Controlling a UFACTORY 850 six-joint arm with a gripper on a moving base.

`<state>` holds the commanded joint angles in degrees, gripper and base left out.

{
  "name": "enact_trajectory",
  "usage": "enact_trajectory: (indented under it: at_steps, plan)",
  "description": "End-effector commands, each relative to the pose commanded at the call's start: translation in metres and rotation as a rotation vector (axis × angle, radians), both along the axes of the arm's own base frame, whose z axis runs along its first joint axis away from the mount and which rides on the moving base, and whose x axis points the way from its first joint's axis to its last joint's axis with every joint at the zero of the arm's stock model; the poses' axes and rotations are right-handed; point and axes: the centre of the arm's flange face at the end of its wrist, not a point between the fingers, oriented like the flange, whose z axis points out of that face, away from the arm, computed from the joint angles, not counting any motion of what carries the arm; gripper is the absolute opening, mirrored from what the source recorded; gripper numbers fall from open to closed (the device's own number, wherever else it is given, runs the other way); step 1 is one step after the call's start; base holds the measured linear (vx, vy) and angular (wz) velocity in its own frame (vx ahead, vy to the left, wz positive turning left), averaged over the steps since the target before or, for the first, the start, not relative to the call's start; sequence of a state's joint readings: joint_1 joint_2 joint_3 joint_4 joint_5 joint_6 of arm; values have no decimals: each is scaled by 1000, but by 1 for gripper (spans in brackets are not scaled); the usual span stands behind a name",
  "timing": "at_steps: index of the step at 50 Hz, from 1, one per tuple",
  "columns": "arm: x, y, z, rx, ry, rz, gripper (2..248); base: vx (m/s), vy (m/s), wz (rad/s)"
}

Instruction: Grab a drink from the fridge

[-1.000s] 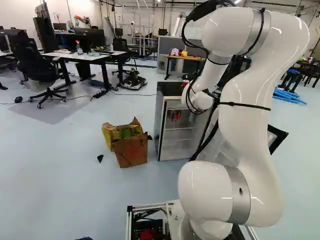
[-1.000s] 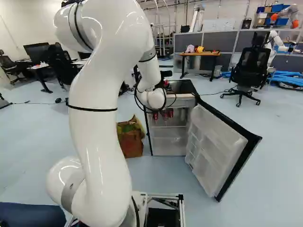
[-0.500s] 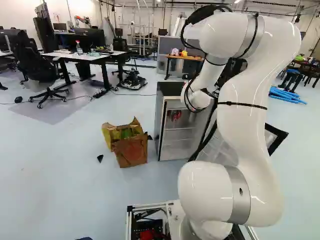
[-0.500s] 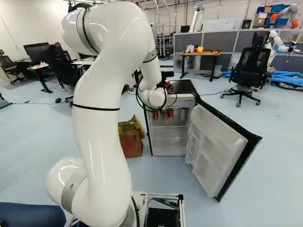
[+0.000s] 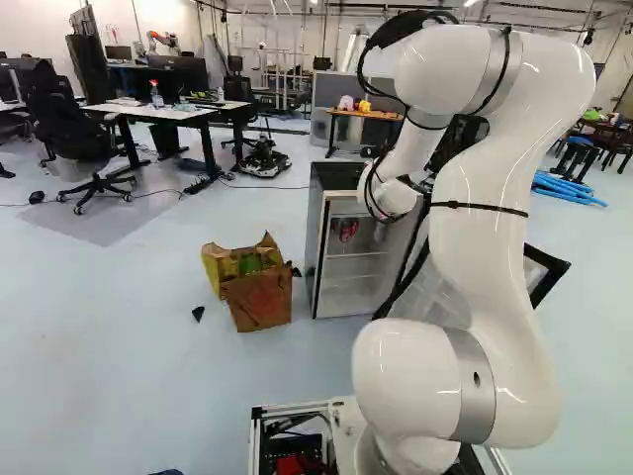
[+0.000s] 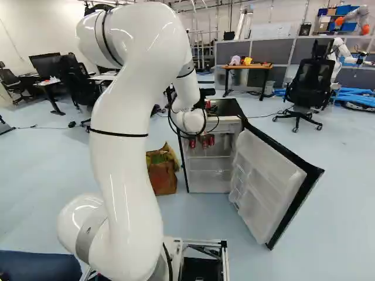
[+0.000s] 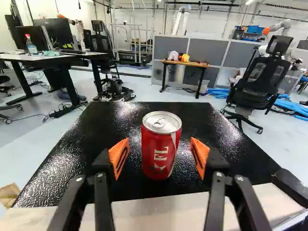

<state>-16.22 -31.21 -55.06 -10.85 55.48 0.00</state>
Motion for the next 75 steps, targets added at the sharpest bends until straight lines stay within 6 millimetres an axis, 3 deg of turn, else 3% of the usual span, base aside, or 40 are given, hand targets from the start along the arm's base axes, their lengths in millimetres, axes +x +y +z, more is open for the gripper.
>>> enact_trajectory:
  at_steps: [2, 3, 7, 8, 34, 75]
  plan:
    - [0, 0, 0, 0, 0, 0, 176, 0, 0, 0]
    - [0, 0, 0, 0, 0, 0, 213, 0, 0, 0]
    - [-3, 0, 0, 1, 2, -1, 213, 0, 0, 0]
    - [-4, 1, 1, 1, 3, -1, 246, 0, 0, 0]
    - [-52, 4, 7, 10, 33, -20, 247, 0, 0, 0]
    - [-112, -37, 44, 0, 11, -133, 247, 0, 0, 0]
